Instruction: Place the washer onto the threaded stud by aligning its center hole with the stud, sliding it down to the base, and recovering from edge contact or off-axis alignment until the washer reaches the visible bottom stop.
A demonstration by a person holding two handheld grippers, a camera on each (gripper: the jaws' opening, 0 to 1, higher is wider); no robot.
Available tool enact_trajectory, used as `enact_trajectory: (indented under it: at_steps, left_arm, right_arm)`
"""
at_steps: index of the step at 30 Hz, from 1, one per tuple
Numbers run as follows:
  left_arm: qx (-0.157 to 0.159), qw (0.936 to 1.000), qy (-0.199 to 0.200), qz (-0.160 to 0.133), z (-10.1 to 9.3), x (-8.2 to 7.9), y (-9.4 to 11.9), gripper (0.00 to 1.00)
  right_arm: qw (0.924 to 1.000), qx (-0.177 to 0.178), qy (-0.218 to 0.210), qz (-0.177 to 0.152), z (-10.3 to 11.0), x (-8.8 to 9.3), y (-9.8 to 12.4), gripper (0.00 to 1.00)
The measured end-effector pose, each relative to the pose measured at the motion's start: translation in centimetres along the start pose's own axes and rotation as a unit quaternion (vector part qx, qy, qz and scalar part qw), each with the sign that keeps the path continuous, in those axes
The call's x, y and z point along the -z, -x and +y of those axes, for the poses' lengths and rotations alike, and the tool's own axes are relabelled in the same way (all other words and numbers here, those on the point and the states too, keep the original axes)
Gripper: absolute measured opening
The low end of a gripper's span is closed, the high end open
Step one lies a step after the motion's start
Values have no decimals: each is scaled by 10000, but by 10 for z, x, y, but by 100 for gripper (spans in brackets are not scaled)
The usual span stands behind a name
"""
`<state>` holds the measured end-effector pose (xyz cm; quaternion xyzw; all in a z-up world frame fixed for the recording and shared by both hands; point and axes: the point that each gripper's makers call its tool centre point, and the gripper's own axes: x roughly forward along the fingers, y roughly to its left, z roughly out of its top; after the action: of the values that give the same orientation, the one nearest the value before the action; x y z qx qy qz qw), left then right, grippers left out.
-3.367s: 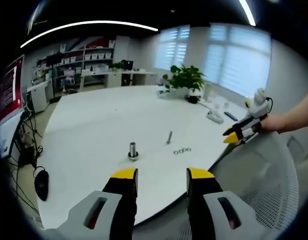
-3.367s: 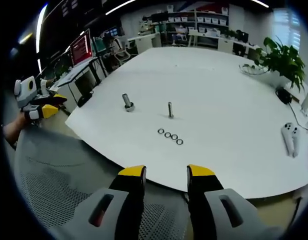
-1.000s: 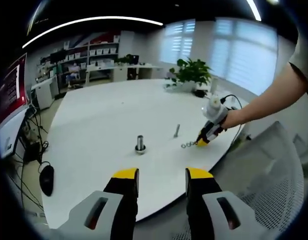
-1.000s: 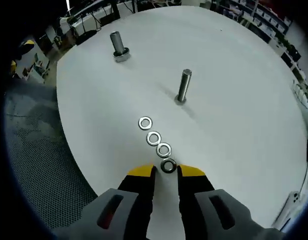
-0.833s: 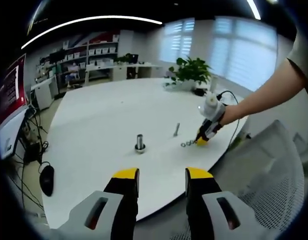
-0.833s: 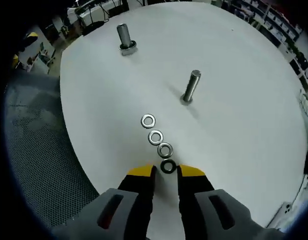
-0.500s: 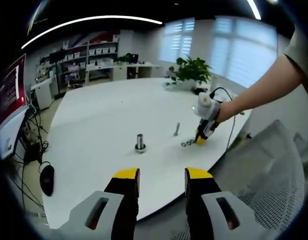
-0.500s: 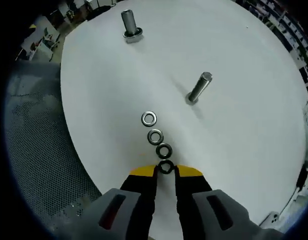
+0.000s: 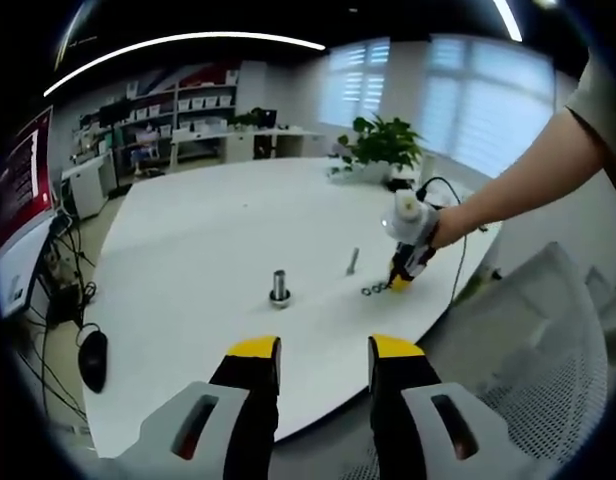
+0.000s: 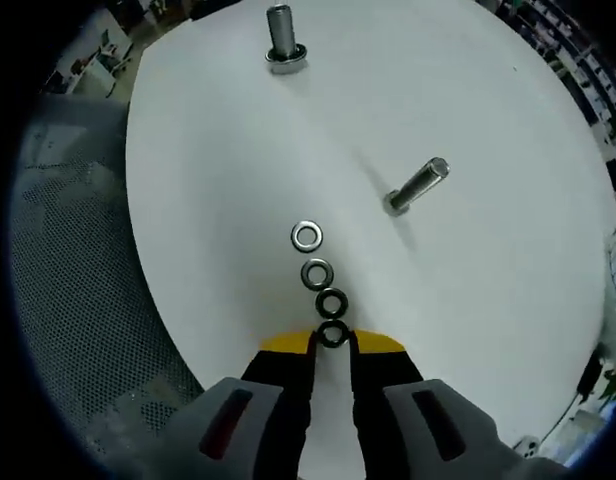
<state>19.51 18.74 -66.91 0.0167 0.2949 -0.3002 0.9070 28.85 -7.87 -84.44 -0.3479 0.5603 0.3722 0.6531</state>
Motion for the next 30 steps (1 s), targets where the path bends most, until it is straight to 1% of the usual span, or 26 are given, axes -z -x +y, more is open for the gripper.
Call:
enact_trajectory:
  at_steps: [2,4,5,7,9,13,18,23,26,30]
  left_arm:
    - [2,10000,8,-13,0,0,0,33]
    - [-3,10000,11,-7,0,0,0,33]
    - [5,10000,9,-14,0,0,0,33]
    - [27,10000,0,-25,-1,-1,0,33]
    - [37,10000,-2,-6,-1,0,0,33]
    - [2,10000,5,-27,0,-1,0,32]
    - [3,10000,-21,20,0,0,0,32]
    - [1,10000,-19,37,0,1,0,31]
    - [-16,10000,-31,39,1,1,0,30]
    - [-38,10000,-18,25,2,1,0,30]
  right_arm:
    - [9999,42,-48,-106,0,0,1,16]
    - [9994,46,-264,-211,-1,-1,1,16]
    - [9989,-29,-403,-252,0,-1,1,16]
    - [9990,-35,-376,-258,-4,-1,0,16]
    - [9993,-89,-296,-227,-3,-2,0,16]
    - [9999,-87,-50,-68,0,-3,-1,17]
    - [9999,-113,-57,27,-1,-2,0,17]
    - [9999,-44,-107,-51,-1,-2,0,16]
    - [9993,-14,-337,-140,-2,-2,0,15]
    - [9992,22,-300,-261,0,-1,1,14]
